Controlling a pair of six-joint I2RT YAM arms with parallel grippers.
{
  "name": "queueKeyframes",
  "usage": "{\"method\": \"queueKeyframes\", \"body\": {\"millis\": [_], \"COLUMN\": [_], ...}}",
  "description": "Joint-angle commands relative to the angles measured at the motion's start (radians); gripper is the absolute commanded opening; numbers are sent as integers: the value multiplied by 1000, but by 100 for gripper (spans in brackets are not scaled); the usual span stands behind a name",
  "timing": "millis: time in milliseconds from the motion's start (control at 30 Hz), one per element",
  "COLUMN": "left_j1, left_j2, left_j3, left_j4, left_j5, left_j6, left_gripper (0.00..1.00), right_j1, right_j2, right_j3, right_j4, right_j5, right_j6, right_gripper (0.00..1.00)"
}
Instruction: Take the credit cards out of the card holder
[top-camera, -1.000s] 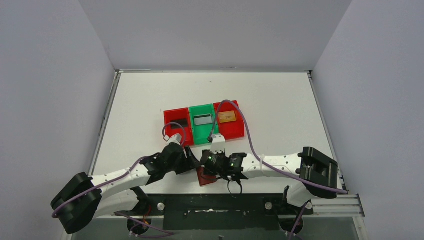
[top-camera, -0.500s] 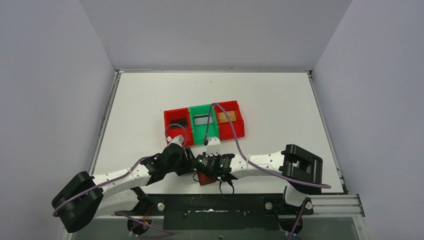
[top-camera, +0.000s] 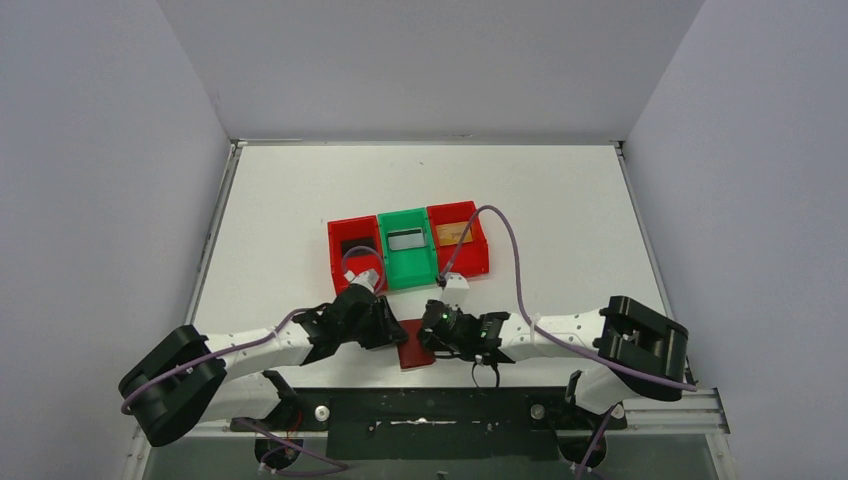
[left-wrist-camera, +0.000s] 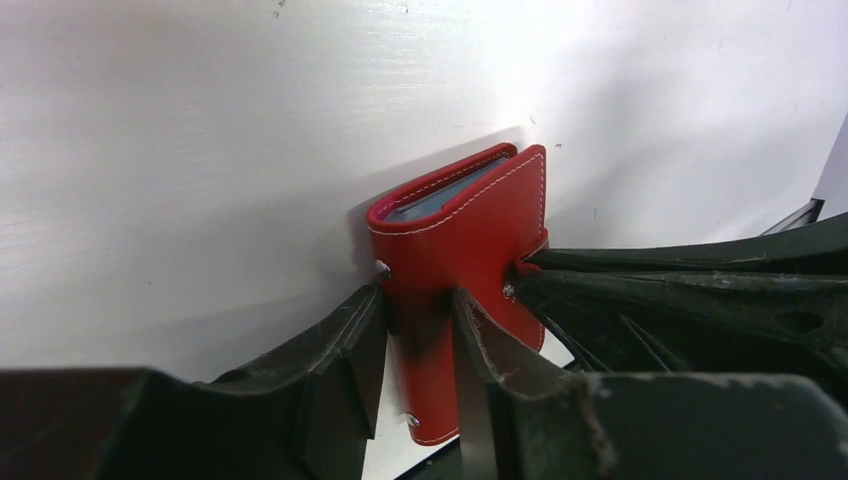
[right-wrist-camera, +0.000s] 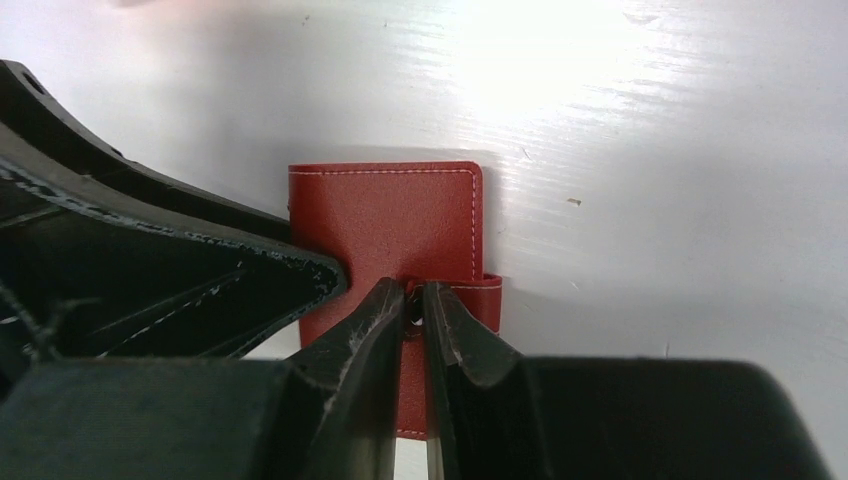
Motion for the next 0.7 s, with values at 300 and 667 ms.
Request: {"method": "queueKeyframes", "body": {"millis": [300,667], "left_j1": [-11,-12], "left_j2": [8,-92], "left_j3": [8,18], "left_j4": [-129,-174], "left_j5": [-90,-107], "left_j6": [28,32], "left_gripper": [21,25], "right_j1": [-60,-60], "right_j2": [-176,-248], "right_j3": [-125,-56], "right_j4": [111,-200], "right_j5": [-49,66], "right_j6": [10,-30], "right_gripper": [3,38]}}
